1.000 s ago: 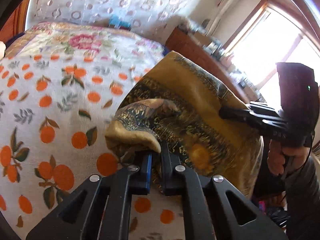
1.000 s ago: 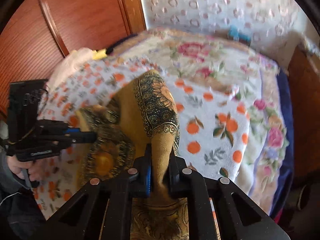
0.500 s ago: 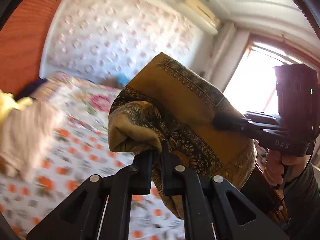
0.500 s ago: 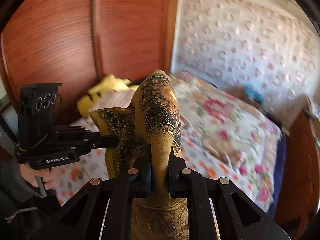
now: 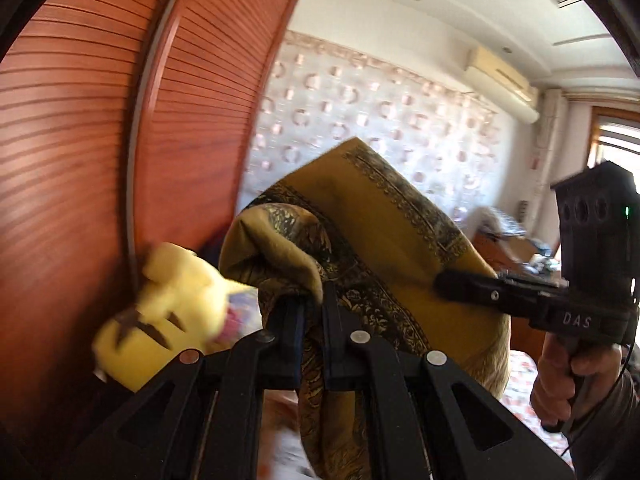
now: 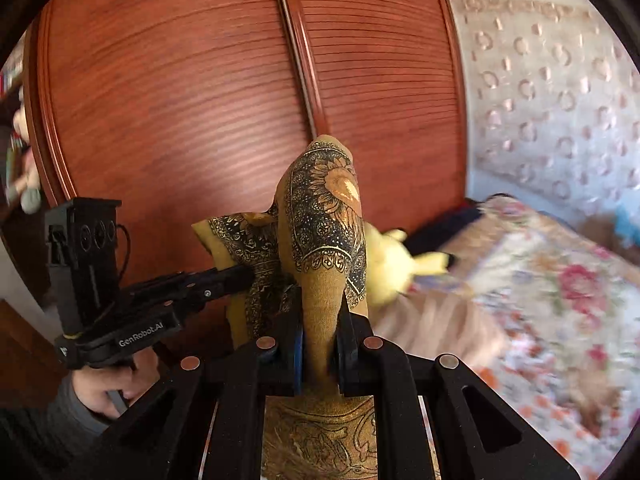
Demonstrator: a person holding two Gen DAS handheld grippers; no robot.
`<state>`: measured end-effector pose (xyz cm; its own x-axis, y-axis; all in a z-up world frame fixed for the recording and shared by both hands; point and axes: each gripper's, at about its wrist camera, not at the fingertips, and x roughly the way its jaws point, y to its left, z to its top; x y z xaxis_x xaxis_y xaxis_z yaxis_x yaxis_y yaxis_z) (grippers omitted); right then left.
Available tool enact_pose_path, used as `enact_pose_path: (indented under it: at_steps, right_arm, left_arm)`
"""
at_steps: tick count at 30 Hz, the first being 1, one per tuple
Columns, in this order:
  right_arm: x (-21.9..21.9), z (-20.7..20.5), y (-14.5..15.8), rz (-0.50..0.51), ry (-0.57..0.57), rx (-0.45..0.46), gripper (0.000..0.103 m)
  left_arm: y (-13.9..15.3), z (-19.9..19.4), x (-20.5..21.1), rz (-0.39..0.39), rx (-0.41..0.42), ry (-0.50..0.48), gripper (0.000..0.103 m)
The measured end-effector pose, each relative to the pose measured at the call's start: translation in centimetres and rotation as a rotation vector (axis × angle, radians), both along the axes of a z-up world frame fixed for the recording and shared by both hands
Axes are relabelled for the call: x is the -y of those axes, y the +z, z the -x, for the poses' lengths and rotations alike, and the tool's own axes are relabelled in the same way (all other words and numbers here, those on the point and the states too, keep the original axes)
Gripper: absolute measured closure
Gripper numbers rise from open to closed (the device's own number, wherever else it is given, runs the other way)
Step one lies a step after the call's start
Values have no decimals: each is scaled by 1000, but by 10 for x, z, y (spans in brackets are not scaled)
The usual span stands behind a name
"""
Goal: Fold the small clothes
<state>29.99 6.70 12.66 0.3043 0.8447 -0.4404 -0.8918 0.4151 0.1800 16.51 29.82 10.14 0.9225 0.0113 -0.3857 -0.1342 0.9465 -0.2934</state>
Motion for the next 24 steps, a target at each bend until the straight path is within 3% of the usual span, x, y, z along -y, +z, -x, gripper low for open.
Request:
enact_pose_path:
  at_steps: [3, 6, 8, 11, 14, 18, 20, 24]
  right_arm:
    - [12, -46, -31, -99, -29, -96, 91]
    - [31, -99, -84, -193, -132, -258, 91]
    - [45, -128, -123, -193, -236, -286, 91]
    - [68, -157, -164, -179, -352, -349, 91]
    - [81, -158, -176, -137, -422, -323, 91]
    - [82, -161, -194, -88, -524, -388, 90]
    - [77, -162, -195, -58, -525, -351, 90]
    - [53, -167, -184, 34, -469, -233, 83]
  left_arm:
    - [-4, -39, -11, -57, -37, 3, 95]
    - [-24, -100, -13, -120, -127, -28, 95]
    - [-52, -148, -10, -93, -196, -56, 95]
    - [-84, -185, 10, -108, -265, -81, 95]
    - [-94, -201, 25, -141, -281, -90, 94]
    - [-84, -211, 17, -147, -267, -61, 73]
    - [-81, -211, 16, -147, -257, -64, 60]
    - [-79, -194, 28, -180, -260, -100, 59]
